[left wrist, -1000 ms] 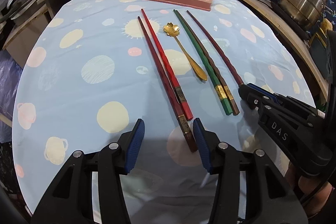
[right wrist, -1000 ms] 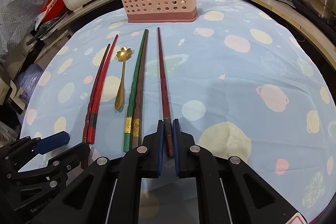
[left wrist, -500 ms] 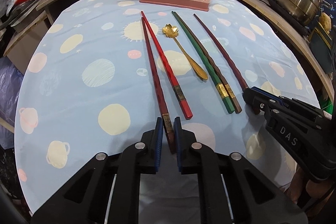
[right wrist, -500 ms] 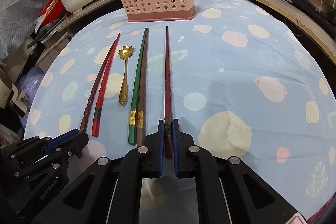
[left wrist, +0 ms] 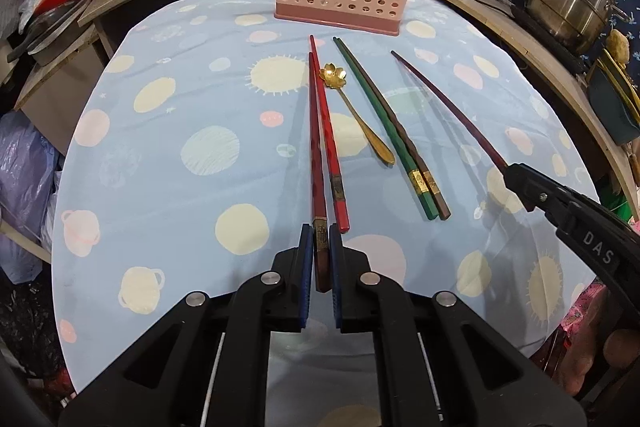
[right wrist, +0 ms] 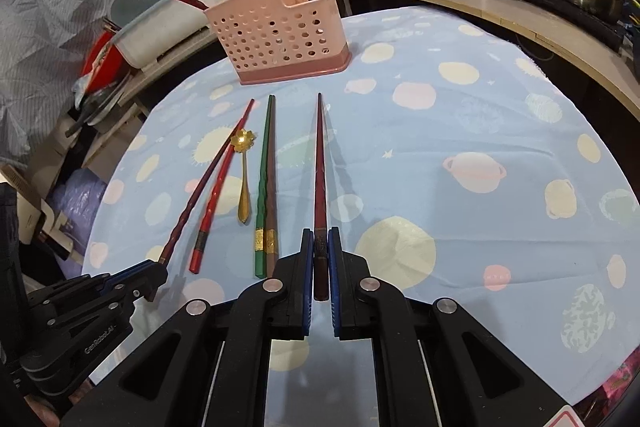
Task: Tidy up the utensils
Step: 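Lift both held chopsticks and carry them over the pink holder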
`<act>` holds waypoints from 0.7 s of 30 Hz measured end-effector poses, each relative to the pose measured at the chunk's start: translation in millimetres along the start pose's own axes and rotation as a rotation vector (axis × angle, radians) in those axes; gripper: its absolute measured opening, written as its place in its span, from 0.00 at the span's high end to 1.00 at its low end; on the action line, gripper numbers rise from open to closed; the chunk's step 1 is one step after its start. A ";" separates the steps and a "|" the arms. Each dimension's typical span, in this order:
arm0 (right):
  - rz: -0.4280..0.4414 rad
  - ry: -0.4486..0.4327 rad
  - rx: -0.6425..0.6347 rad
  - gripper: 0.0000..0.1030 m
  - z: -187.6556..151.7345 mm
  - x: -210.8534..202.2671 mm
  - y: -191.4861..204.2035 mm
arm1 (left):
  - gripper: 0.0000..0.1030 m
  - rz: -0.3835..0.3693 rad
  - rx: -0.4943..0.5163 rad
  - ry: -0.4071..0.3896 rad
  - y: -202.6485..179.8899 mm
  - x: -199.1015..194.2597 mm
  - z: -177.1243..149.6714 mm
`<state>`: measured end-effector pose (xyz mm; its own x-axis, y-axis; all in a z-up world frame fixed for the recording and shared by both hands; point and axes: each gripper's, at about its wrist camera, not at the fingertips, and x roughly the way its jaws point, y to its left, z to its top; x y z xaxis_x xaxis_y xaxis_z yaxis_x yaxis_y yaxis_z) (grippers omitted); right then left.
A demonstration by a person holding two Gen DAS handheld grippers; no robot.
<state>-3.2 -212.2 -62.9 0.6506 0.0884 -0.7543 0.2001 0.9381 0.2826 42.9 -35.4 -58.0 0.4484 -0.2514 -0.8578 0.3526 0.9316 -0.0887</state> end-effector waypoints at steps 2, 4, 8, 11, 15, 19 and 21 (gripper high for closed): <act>0.004 -0.003 0.004 0.93 1.2 -2.0 -0.3 | 0.92 0.000 -0.002 0.003 -0.5 -0.4 1.2; 0.007 -0.006 0.006 0.93 2.1 -3.4 -0.5 | 0.92 -0.001 -0.006 0.000 -0.6 -1.7 2.4; 0.011 -0.013 0.012 0.93 4.2 -6.7 -1.4 | 0.92 -0.009 -0.018 -0.013 0.8 -8.3 6.3; 0.011 -0.020 0.014 0.93 7.0 -9.1 -0.1 | 0.92 -0.014 -0.022 -0.028 3.1 -14.6 9.9; 0.012 -0.032 0.011 0.93 8.0 -13.2 3.8 | 0.92 -0.015 -0.024 -0.042 7.0 -21.1 13.8; 0.014 -0.036 0.008 0.93 7.6 -17.2 5.4 | 0.93 -0.021 -0.029 -0.053 9.5 -25.4 16.4; 0.015 -0.041 0.004 0.93 9.5 -20.4 6.4 | 0.93 -0.021 -0.036 -0.066 10.7 -29.7 18.6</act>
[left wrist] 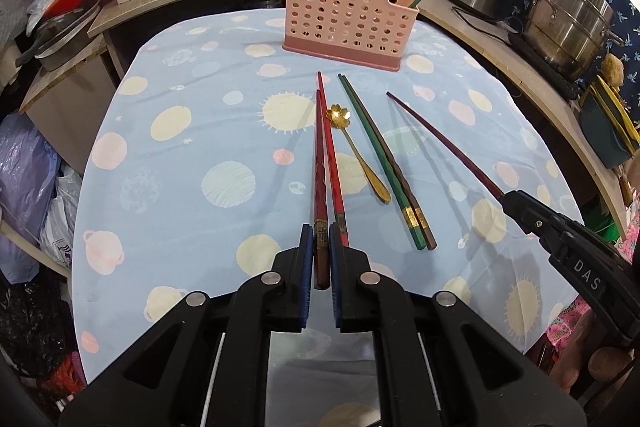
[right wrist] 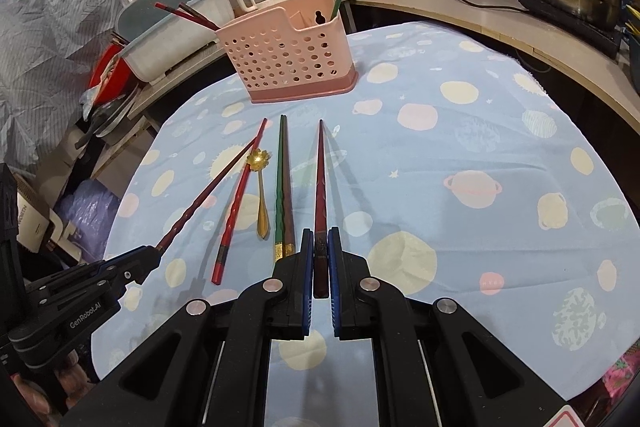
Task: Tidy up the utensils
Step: 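Lift both held chopsticks and carry them over the pink holder, then lower the chopsticks into the pink holder and open both grippers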
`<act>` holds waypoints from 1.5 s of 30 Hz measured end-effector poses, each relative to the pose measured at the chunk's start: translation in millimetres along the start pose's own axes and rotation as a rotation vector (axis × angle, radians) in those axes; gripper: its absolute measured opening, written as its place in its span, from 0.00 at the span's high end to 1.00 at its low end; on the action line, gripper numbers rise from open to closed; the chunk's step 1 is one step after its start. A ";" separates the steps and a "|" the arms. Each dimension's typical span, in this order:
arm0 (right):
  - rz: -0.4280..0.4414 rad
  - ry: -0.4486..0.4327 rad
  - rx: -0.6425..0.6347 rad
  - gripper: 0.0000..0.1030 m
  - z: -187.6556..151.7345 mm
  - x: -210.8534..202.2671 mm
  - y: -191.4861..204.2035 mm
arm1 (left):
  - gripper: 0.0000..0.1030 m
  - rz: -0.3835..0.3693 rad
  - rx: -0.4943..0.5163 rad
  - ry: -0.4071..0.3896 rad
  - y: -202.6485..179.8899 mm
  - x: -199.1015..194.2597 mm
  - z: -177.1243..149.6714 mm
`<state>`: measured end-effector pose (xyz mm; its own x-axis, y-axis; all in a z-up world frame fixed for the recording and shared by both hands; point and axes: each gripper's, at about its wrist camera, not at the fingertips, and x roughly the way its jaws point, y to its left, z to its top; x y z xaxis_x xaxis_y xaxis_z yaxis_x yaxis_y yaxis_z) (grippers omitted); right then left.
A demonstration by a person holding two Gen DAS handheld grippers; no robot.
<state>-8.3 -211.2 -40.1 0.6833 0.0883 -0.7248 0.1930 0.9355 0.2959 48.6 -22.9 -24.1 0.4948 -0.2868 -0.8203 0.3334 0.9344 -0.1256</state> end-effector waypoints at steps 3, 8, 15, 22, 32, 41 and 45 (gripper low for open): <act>0.007 -0.013 -0.008 0.93 7.1 -6.2 1.6 | 0.93 -0.001 -0.011 -0.022 2.0 -6.5 6.2; 0.022 -0.057 -0.021 0.93 26.5 -21.8 5.5 | 0.93 -0.001 -0.017 -0.077 4.2 -23.7 27.2; 0.036 -0.110 -0.038 0.93 55.5 -36.8 13.0 | 0.93 -0.009 -0.026 -0.196 7.3 -58.0 67.9; 0.039 -0.173 -0.063 0.93 87.3 -48.6 22.0 | 0.93 -0.009 -0.018 -0.307 7.3 -86.4 108.9; 0.059 -0.272 -0.079 0.93 145.0 -67.7 30.6 | 0.93 -0.013 0.008 -0.419 -0.6 -113.9 170.8; 0.048 -0.389 -0.089 0.93 218.3 -73.1 45.2 | 0.93 -0.035 0.024 -0.533 -11.8 -135.8 239.7; 0.039 -0.439 -0.092 0.93 250.6 -70.2 55.0 | 0.93 -0.045 0.025 -0.585 -14.9 -139.6 269.3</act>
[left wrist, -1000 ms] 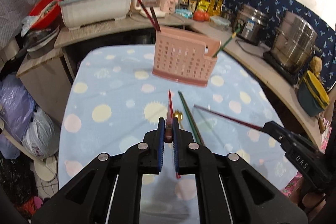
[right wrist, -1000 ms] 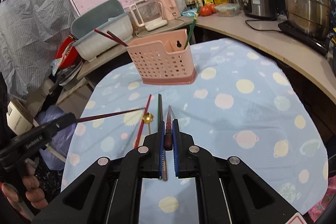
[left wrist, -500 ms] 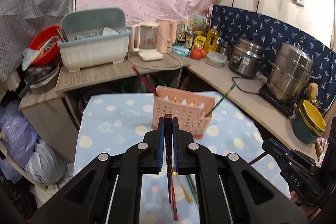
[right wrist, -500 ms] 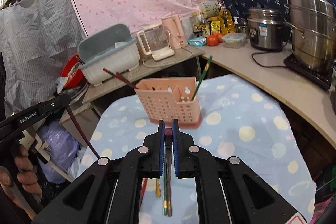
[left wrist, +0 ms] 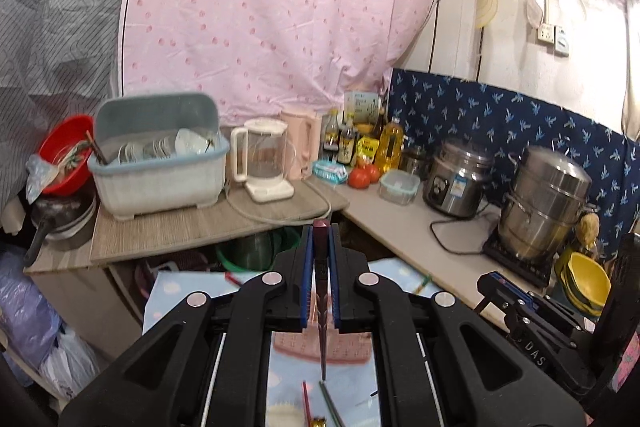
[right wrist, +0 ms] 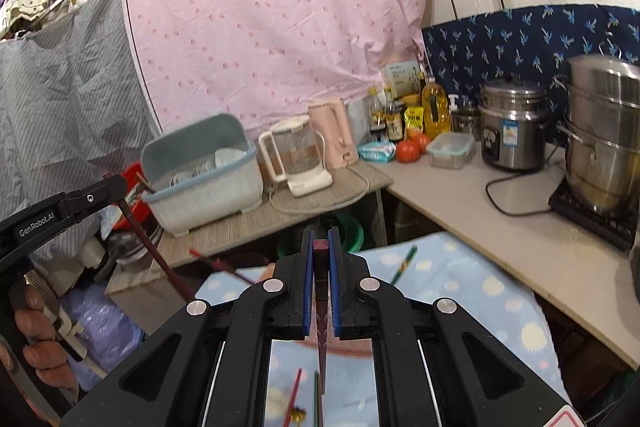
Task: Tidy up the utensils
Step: 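Lower the chopsticks into the pink holder and open both grippers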
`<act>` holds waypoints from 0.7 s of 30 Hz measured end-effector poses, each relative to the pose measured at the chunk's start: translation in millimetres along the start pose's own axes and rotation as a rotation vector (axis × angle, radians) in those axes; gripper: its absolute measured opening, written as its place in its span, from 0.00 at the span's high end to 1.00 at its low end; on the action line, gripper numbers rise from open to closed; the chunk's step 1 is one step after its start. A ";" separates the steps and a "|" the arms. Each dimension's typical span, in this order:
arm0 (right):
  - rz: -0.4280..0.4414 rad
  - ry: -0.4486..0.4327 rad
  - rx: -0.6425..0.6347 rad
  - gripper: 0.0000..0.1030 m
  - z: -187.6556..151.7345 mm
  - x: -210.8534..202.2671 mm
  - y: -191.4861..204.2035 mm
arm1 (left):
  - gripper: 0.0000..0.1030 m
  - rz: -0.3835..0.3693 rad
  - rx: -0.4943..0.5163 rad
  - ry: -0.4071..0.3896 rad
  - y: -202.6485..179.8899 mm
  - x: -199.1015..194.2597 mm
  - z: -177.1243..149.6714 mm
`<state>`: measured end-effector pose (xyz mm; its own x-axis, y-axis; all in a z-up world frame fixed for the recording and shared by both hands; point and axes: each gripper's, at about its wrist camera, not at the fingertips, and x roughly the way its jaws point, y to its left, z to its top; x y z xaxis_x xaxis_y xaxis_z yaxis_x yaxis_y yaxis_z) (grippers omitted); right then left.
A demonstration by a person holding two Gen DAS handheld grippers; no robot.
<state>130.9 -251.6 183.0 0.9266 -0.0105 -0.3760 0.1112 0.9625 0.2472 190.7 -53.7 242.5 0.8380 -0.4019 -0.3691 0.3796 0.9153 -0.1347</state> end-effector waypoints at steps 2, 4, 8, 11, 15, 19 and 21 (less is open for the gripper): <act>-0.009 -0.024 0.004 0.93 15.1 9.3 0.5 | 0.93 -0.003 0.001 -0.019 -1.1 9.9 13.3; -0.020 -0.041 0.010 0.93 28.4 19.8 -1.2 | 0.93 -0.002 -0.001 -0.035 -0.2 19.8 24.8; -0.049 -0.058 0.014 0.93 46.4 42.1 -6.5 | 0.93 0.027 0.003 -0.048 5.5 43.9 39.2; -0.075 -0.048 0.001 0.93 49.8 62.0 -11.2 | 0.93 0.052 0.007 -0.038 11.6 64.6 41.5; -0.084 -0.002 0.002 0.93 39.1 89.2 -17.3 | 0.93 0.053 -0.010 0.004 22.9 93.0 33.1; -0.079 0.053 -0.009 0.93 20.6 111.9 -15.6 | 0.93 0.049 -0.024 0.048 27.9 117.8 20.0; -0.077 0.076 -0.025 0.93 13.3 120.1 -12.1 | 0.93 0.039 -0.020 0.066 27.6 125.5 13.5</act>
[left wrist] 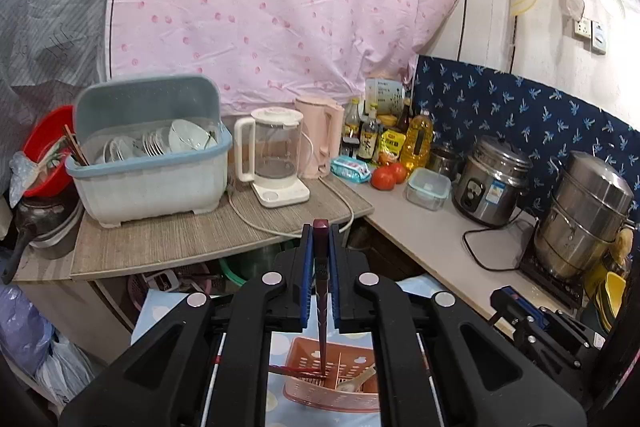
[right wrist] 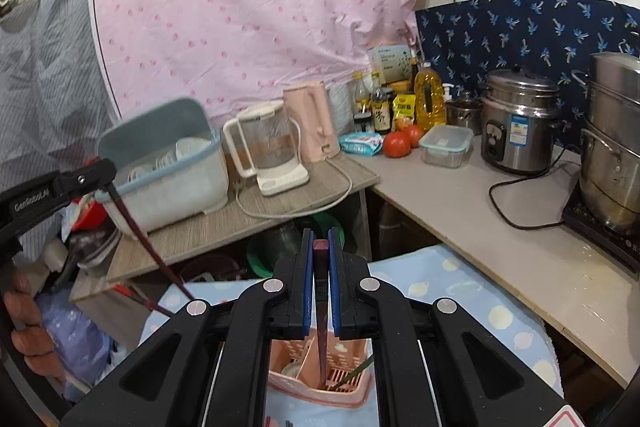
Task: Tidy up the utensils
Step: 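Lower the chopsticks into the pink holder and open both grippers, then grasp the red chopstick with the left gripper while the right gripper grasps a brown chopstick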
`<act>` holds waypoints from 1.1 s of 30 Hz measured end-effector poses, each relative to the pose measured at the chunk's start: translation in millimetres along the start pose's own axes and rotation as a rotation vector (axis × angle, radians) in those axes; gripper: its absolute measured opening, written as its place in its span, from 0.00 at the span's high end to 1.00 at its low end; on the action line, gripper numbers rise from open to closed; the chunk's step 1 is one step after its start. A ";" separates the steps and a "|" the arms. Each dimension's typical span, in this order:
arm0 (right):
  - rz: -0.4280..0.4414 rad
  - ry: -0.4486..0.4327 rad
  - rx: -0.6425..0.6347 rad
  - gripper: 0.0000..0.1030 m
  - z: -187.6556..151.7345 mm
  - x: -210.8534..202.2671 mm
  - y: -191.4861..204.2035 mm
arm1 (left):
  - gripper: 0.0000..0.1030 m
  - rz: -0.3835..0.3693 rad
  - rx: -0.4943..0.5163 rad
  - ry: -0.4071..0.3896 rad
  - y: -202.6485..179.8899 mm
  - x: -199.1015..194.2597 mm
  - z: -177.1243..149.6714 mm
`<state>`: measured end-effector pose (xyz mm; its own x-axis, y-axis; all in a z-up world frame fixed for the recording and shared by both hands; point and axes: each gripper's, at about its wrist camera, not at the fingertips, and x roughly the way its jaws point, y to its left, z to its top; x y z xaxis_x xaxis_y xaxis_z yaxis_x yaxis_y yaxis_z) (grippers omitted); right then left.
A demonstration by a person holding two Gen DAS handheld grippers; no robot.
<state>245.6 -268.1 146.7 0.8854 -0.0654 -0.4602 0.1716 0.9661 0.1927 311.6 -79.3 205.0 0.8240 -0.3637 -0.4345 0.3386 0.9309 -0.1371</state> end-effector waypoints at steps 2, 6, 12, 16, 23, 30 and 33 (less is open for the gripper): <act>-0.012 -0.004 0.001 0.87 -5.0 1.7 1.5 | 0.92 0.012 0.010 -0.001 -1.6 2.7 -3.9; 0.001 -0.007 0.012 0.80 -7.4 -2.7 1.5 | 0.70 0.016 0.006 -0.003 0.1 1.6 -7.8; 0.012 -0.017 0.011 0.80 -13.6 -22.8 2.9 | 0.67 0.017 0.000 0.009 1.6 -11.4 -14.0; 0.024 -0.001 0.018 0.80 -27.8 -39.7 1.4 | 0.58 0.019 0.007 0.038 0.9 -24.4 -27.6; 0.033 0.076 0.018 0.80 -81.9 -69.5 -2.1 | 0.53 0.015 0.011 0.131 1.1 -48.2 -80.1; 0.025 0.197 0.002 0.80 -157.8 -97.4 -4.5 | 0.53 0.005 0.005 0.255 3.9 -67.2 -156.8; 0.024 0.259 0.004 0.80 -192.4 -106.4 -8.1 | 0.53 -0.005 -0.001 0.327 4.4 -76.6 -200.0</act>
<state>66.9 -221.0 27.4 0.7488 0.0239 -0.6623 0.1544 0.9656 0.2094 159.1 -40.5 59.6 0.6325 -0.3380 -0.6969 0.3419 0.9292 -0.1404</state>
